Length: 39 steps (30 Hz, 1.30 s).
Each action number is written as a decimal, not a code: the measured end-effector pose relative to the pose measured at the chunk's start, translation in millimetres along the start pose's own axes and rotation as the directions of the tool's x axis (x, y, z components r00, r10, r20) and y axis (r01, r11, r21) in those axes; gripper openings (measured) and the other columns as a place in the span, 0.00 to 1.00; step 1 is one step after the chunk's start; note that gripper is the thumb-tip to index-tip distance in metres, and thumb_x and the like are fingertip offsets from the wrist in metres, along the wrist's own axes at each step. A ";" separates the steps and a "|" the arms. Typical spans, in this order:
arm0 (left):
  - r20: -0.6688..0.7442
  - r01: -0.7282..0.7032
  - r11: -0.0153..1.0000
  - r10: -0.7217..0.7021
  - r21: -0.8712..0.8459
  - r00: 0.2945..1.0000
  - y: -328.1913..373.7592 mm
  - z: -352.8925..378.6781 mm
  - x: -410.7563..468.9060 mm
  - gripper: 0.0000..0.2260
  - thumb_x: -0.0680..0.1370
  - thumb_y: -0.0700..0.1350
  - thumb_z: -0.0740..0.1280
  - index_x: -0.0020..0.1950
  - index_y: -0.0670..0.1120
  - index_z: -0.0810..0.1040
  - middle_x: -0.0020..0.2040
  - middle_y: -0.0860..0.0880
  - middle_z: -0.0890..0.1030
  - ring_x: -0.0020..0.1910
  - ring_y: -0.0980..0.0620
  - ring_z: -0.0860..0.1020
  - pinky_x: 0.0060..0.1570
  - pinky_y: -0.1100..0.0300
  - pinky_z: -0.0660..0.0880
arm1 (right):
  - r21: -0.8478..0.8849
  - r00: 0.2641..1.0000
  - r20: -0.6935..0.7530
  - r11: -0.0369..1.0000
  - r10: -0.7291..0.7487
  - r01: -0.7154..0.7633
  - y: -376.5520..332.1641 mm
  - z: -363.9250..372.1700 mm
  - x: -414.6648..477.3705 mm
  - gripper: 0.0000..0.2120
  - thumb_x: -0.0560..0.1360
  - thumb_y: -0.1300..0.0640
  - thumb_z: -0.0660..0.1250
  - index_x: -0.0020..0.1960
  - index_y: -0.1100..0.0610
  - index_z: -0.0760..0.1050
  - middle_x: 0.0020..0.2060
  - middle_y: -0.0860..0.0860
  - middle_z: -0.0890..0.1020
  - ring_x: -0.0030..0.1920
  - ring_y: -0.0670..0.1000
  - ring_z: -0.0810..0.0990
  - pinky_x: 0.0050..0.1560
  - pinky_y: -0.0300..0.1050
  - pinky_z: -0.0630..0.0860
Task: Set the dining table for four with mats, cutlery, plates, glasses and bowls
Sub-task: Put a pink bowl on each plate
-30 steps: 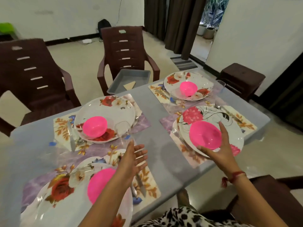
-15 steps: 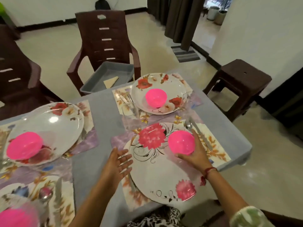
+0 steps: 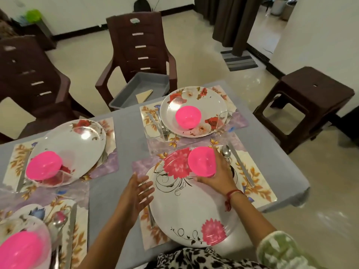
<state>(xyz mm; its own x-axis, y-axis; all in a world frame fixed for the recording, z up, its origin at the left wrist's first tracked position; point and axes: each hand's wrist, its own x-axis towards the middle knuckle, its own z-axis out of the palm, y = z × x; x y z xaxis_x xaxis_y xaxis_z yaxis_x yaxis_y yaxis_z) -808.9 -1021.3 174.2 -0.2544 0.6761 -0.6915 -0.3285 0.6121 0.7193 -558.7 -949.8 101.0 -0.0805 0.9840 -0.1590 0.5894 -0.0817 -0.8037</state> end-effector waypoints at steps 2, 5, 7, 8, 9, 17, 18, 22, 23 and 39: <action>-0.014 -0.018 1.000 0.018 -0.007 1.000 0.7 -1.8 -0.6 0.21 0.82 0.57 0.53 0.60 0.44 0.75 0.54 0.44 0.80 0.51 0.46 0.79 0.47 0.54 0.75 | -0.014 1.000 0.000 1.000 -0.011 0.011 0.1 -0.9 -1.8 0.63 0.51 0.28 0.72 0.76 0.46 0.45 0.73 0.50 0.60 0.71 0.56 0.60 0.65 0.60 0.68; -0.014 -0.051 0.999 0.051 -0.001 0.999 3.2 -0.5 -4.3 0.21 0.82 0.57 0.52 0.63 0.44 0.73 0.57 0.44 0.79 0.55 0.45 0.78 0.51 0.52 0.74 | -0.020 1.000 -0.001 0.999 -0.029 0.029 -0.9 -7.8 -4.9 0.62 0.52 0.29 0.73 0.76 0.45 0.45 0.73 0.51 0.59 0.72 0.56 0.59 0.66 0.62 0.67; 0.002 -0.084 0.996 0.084 -0.008 0.996 2.6 3.8 -8.8 0.21 0.82 0.57 0.52 0.63 0.44 0.72 0.58 0.44 0.78 0.57 0.44 0.77 0.56 0.51 0.72 | -0.023 0.999 -0.002 0.999 -0.049 0.049 -4.3 -15.0 -14.0 0.61 0.54 0.30 0.74 0.76 0.43 0.43 0.75 0.49 0.54 0.74 0.54 0.55 0.69 0.61 0.62; 0.014 -0.105 0.994 0.105 -0.019 0.994 3.0 7.3 -10.7 0.21 0.82 0.57 0.52 0.63 0.44 0.72 0.58 0.44 0.78 0.58 0.44 0.76 0.57 0.51 0.72 | -0.003 0.998 -0.016 0.998 -0.064 0.064 -6.4 -20.0 -20.5 0.60 0.55 0.31 0.75 0.76 0.42 0.42 0.76 0.47 0.51 0.75 0.53 0.52 0.71 0.60 0.60; 0.026 -0.123 0.992 0.124 -0.027 0.992 2.7 11.3 -12.6 0.20 0.82 0.56 0.52 0.62 0.44 0.73 0.58 0.44 0.78 0.58 0.44 0.76 0.57 0.51 0.71 | 0.029 0.995 -0.044 0.995 -0.089 0.090 -6.6 -25.0 -27.9 0.59 0.57 0.32 0.75 0.75 0.41 0.42 0.76 0.45 0.49 0.75 0.51 0.51 0.72 0.59 0.58; 0.133 -0.210 0.977 0.214 -0.041 0.968 0.6 72.9 -36.0 0.21 0.81 0.60 0.51 0.57 0.47 0.76 0.54 0.45 0.81 0.54 0.47 0.79 0.54 0.53 0.73 | 0.120 0.939 -0.317 0.977 -0.130 0.176 3.8 -92.1 -58.4 0.46 0.61 0.28 0.68 0.71 0.36 0.50 0.66 0.33 0.59 0.69 0.40 0.58 0.70 0.51 0.60; 0.144 -0.213 0.977 0.215 -0.030 0.966 2.2 89.5 -37.1 0.22 0.80 0.60 0.52 0.57 0.47 0.77 0.53 0.45 0.81 0.53 0.47 0.79 0.55 0.52 0.74 | 0.134 0.930 -0.346 0.975 -0.123 0.178 11.6 -106.9 -53.0 0.46 0.60 0.27 0.67 0.72 0.36 0.50 0.67 0.32 0.60 0.70 0.43 0.60 0.70 0.53 0.62; 0.194 -0.232 0.972 0.232 -0.023 0.953 5.6 166.3 -37.6 0.21 0.80 0.59 0.53 0.55 0.46 0.78 0.49 0.46 0.82 0.49 0.48 0.80 0.50 0.53 0.75 | 0.213 0.889 -0.451 0.958 -0.077 0.191 48.7 -170.5 -26.6 0.43 0.63 0.34 0.70 0.71 0.36 0.52 0.67 0.34 0.62 0.68 0.36 0.62 0.66 0.46 0.65; 0.193 -0.228 0.973 0.229 -0.026 0.954 4.5 192.7 -34.4 0.22 0.81 0.59 0.52 0.54 0.46 0.78 0.50 0.45 0.82 0.50 0.47 0.80 0.52 0.53 0.75 | 0.233 0.879 -0.471 0.952 -0.069 0.200 64.6 -189.9 -16.9 0.41 0.64 0.36 0.71 0.71 0.35 0.53 0.67 0.33 0.62 0.68 0.36 0.62 0.66 0.45 0.65; 0.073 -0.199 0.975 0.206 -0.099 0.976 11.5 417.7 1.2 0.23 0.80 0.60 0.51 0.55 0.46 0.77 0.52 0.44 0.81 0.51 0.47 0.80 0.47 0.55 0.74 | 0.250 0.911 -0.406 0.949 -0.078 0.192 161.2 -349.1 117.3 0.35 0.67 0.38 0.68 0.70 0.43 0.61 0.63 0.28 0.63 0.68 0.43 0.65 0.64 0.41 0.66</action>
<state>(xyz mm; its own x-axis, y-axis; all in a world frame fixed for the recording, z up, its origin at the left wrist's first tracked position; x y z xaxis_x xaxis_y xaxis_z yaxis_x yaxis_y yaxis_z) -433.0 -842.1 209.3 -0.2499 0.8158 -0.5216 -0.3598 0.4219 0.8322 -192.5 -792.3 152.9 0.2072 0.9667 0.1504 0.3429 0.0722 -0.9366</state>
